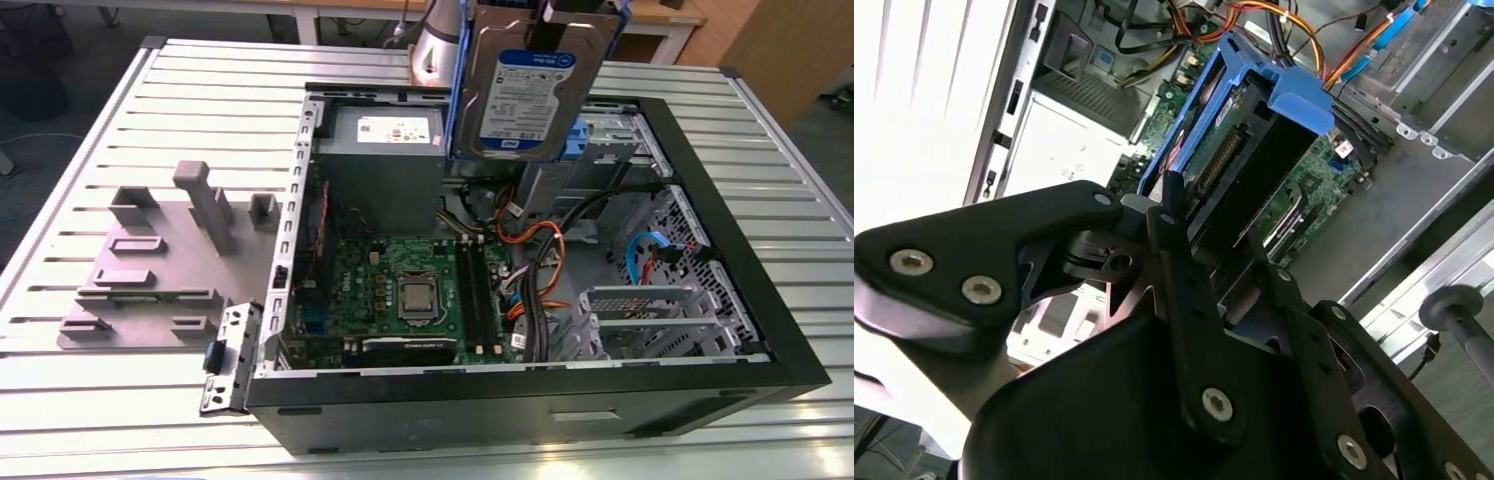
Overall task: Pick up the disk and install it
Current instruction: 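Pick up the disk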
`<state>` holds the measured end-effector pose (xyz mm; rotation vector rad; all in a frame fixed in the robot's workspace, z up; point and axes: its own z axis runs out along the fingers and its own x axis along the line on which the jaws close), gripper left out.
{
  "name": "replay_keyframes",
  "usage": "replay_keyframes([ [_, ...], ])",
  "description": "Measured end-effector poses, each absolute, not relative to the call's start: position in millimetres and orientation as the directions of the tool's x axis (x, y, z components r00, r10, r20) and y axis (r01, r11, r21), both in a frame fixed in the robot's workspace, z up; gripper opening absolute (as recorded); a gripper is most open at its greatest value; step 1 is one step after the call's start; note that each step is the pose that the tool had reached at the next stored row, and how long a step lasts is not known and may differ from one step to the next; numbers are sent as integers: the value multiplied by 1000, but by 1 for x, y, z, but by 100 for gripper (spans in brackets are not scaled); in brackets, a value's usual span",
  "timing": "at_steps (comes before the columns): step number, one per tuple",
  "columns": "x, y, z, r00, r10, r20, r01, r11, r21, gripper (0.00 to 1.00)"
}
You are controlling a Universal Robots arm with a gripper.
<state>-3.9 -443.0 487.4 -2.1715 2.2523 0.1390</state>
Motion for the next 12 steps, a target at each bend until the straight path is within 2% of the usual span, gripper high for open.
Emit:
replay_keyframes([
  [12,-3,-454,487,-38,-997,-67,-998,35,57,35],
])
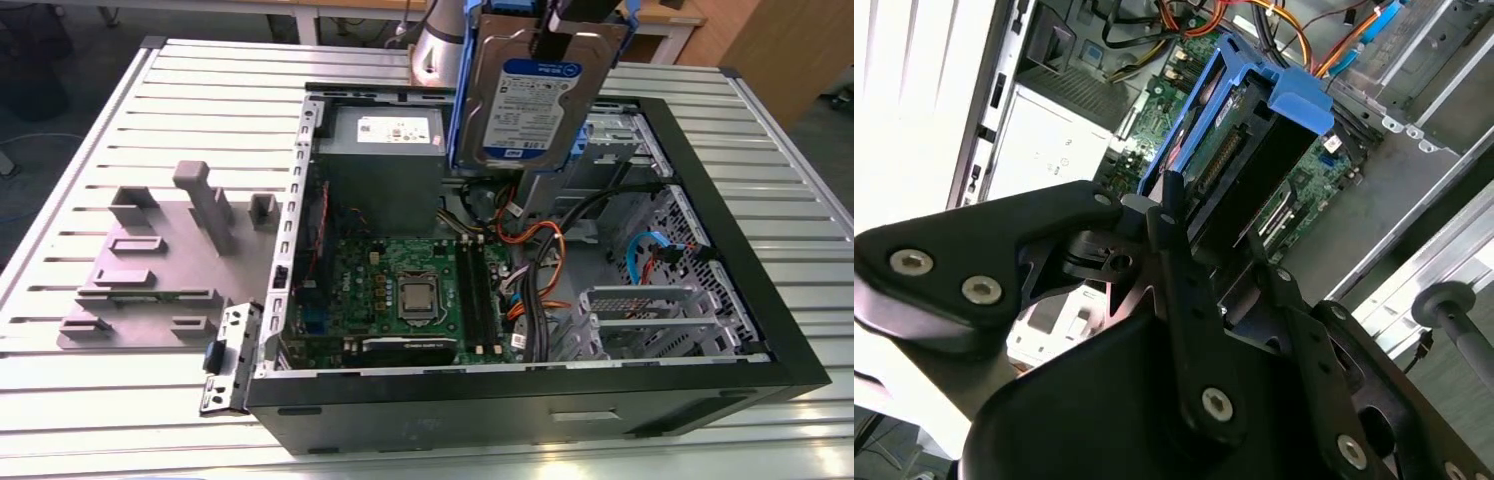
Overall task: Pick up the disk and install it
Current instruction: 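Pick up the disk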
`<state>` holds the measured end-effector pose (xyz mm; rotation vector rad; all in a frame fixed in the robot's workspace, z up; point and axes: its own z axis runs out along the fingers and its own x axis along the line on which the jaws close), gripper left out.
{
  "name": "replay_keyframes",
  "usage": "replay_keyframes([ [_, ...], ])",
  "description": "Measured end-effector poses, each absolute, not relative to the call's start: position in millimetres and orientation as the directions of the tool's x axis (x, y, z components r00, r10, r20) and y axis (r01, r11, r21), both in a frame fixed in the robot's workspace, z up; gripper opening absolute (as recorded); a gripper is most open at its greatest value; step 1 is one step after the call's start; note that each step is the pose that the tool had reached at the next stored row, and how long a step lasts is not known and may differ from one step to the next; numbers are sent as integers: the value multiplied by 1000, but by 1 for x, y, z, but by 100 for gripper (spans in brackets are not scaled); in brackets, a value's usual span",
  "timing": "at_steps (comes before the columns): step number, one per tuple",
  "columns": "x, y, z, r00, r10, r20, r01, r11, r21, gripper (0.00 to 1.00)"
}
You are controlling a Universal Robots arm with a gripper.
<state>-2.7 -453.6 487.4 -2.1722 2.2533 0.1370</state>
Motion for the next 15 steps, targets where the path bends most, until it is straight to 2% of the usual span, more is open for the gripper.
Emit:
replay_keyframes([
  [15,0,-475,487,-38,-997,-66,-998,35,57,35],
])
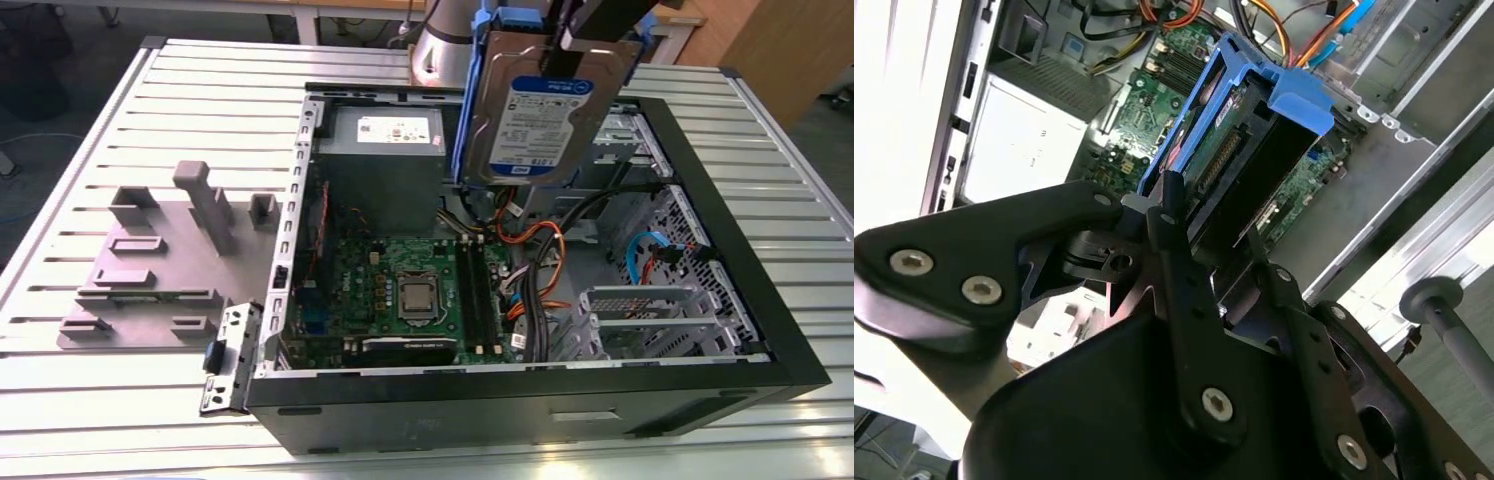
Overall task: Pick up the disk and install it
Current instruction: 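Pick up the disk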
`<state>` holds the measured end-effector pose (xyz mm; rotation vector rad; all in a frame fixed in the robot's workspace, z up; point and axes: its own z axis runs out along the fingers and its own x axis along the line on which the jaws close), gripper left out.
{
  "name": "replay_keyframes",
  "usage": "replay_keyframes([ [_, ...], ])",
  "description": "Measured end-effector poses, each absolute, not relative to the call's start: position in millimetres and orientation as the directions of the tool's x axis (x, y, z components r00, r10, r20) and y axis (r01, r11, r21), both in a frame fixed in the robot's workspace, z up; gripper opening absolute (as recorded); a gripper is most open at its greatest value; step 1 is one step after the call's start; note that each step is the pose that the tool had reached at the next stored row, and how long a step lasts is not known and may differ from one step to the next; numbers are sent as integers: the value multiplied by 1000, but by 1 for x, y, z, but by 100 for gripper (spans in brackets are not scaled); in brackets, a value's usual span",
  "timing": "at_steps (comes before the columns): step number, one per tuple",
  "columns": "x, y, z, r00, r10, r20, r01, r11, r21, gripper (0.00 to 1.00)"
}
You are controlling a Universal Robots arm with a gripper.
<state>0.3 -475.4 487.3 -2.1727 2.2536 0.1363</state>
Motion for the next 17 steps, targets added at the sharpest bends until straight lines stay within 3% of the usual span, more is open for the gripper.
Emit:
replay_keyframes([
  [17,3,-507,487,-38,-997,-66,-998,35,57,35],
])
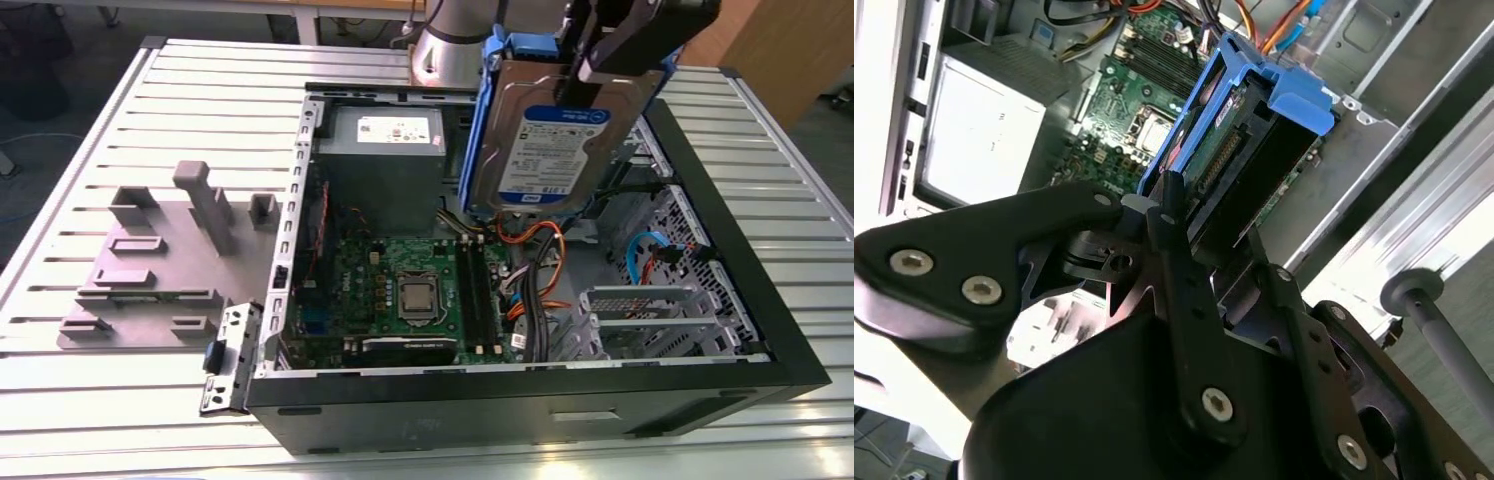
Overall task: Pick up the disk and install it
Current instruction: 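Pick up the disk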
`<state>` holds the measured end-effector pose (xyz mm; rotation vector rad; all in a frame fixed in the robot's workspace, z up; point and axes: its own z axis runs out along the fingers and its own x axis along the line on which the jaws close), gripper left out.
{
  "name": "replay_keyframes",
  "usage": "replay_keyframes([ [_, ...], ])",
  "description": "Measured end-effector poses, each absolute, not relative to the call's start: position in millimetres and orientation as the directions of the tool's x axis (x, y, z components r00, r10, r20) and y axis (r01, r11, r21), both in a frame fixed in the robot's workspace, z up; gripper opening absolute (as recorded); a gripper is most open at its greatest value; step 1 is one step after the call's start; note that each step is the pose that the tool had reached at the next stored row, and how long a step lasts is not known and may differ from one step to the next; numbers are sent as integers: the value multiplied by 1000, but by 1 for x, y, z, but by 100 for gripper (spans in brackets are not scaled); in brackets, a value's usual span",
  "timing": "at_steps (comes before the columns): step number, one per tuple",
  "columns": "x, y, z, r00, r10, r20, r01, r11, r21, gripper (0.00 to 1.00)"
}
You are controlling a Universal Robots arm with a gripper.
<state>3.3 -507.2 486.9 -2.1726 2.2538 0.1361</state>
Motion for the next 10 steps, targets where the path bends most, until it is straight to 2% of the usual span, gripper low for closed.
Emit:
replay_keyframes([
  [10,4,-526,487,-38,-997,-66,-998,35,56,35],
])
